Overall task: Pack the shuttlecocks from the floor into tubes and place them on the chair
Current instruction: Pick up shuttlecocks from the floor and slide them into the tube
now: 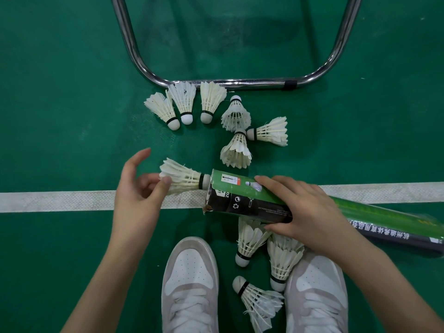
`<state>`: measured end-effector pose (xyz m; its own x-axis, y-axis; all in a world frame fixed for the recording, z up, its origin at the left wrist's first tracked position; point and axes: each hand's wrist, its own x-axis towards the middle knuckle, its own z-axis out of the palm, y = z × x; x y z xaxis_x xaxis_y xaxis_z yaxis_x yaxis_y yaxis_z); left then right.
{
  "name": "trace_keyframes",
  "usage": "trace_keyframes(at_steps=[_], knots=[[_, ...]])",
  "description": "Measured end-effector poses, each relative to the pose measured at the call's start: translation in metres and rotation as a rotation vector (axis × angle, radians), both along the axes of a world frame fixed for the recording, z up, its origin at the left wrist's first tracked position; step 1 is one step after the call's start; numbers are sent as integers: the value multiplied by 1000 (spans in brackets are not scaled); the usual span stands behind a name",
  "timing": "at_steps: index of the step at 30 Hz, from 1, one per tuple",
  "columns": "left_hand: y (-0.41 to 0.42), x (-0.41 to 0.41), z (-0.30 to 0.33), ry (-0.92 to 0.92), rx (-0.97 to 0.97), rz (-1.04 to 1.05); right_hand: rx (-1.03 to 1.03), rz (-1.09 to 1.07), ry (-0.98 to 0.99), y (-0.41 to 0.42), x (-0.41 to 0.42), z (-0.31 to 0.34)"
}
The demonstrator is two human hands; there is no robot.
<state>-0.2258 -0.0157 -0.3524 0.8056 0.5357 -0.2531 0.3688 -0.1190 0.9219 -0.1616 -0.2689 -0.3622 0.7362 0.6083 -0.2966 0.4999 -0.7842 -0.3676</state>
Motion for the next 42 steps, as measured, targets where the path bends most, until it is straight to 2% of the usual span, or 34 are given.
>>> trace_keyframes(at_steps=[12, 21, 26, 32, 42], knots=[[-30, -11, -3, -14, -193, -122, 23, 10, -28, -1, -1, -2], [-43, -10, -1, 4, -251, -198, 25, 21, -103, -3, -2, -8], [-46, -7, -8, 53, -151, -300, 49, 28, -154, -5, -5, -11], [-49, -3, -11, 90, -75, -309, 59, 33, -172, -5, -5, -14], [-42, 2, -11, 96, -221, -362, 68, 42, -201, -6, -6, -14]])
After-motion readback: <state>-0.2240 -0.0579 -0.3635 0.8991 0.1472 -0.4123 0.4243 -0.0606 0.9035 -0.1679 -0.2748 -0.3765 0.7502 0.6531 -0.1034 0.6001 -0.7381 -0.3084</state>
